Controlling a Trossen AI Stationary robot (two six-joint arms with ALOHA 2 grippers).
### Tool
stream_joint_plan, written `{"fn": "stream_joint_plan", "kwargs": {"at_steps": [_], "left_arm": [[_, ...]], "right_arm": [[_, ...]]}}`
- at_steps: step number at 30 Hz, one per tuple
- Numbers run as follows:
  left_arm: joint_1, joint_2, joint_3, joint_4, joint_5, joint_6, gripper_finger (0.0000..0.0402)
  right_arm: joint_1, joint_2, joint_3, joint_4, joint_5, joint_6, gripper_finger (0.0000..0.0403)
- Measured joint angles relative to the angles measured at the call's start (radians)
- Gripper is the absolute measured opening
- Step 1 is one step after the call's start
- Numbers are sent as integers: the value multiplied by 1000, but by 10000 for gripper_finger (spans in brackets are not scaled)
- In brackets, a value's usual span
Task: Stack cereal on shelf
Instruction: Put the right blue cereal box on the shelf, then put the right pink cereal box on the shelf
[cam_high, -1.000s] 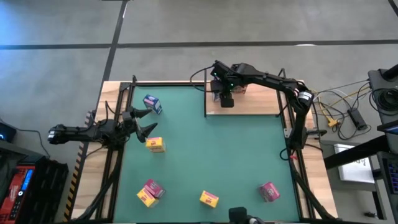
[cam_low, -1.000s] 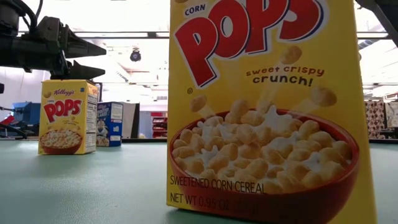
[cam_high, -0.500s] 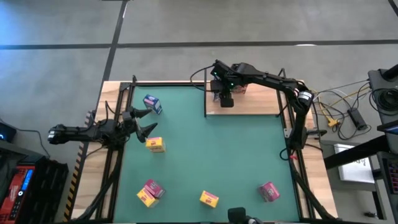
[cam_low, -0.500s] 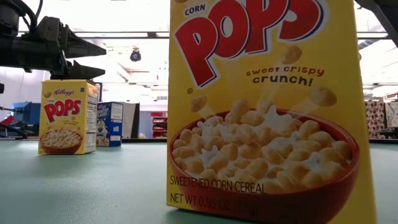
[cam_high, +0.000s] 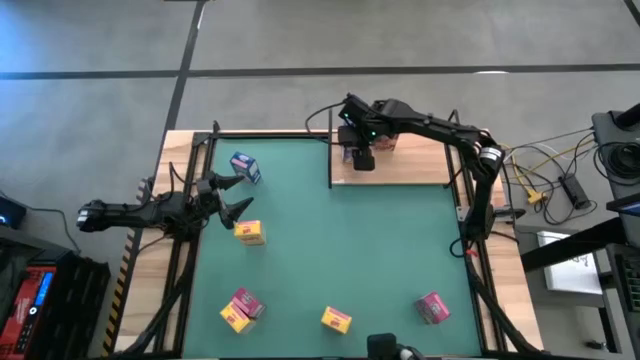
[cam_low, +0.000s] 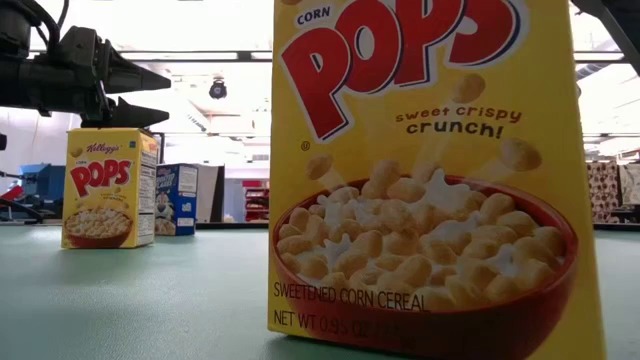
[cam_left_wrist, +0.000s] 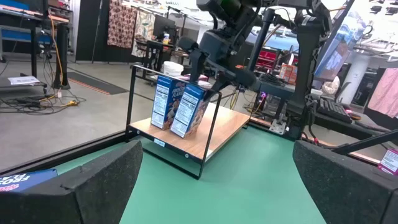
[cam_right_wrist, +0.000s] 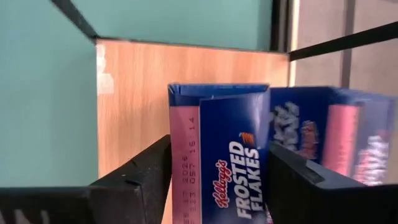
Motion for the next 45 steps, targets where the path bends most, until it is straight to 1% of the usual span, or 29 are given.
{"fn": "stream_joint_plan", "kwargs": {"at_steps": [10, 23, 28, 30, 32, 35, 38, 40, 42, 45], "left_arm": [[0, 0, 0, 0, 0, 0, 400], [0, 0, 0, 0, 0, 0, 400], [0, 0, 0, 0, 0, 0, 400], [0, 0, 0, 0, 0, 0, 400], [0, 0, 0, 0, 0, 0, 400], [0, 0, 0, 0, 0, 0, 400], [0, 0, 0, 0, 0, 0, 400], [0, 0, 0, 0, 0, 0, 400], [0, 0, 0, 0, 0, 0, 400], [0, 0, 0, 0, 0, 0, 400]], "right_arm": [[0, -2, 52, -83, 0, 30, 210], [4, -19, 177, -163, 3, 70, 210], [19, -19, 195, -233, 0, 171, 210], [28, -20, 195, -310, -6, 227, 210], [30, -26, 191, -392, -35, 297, 210], [33, -50, 159, -464, -100, 422, 210], [43, -90, 98, -484, -136, 544, 210], [59, -129, 41, -497, -143, 585, 210], [82, -175, -25, -495, -163, 592, 210], [124, -252, -142, -452, -168, 633, 210]]}}
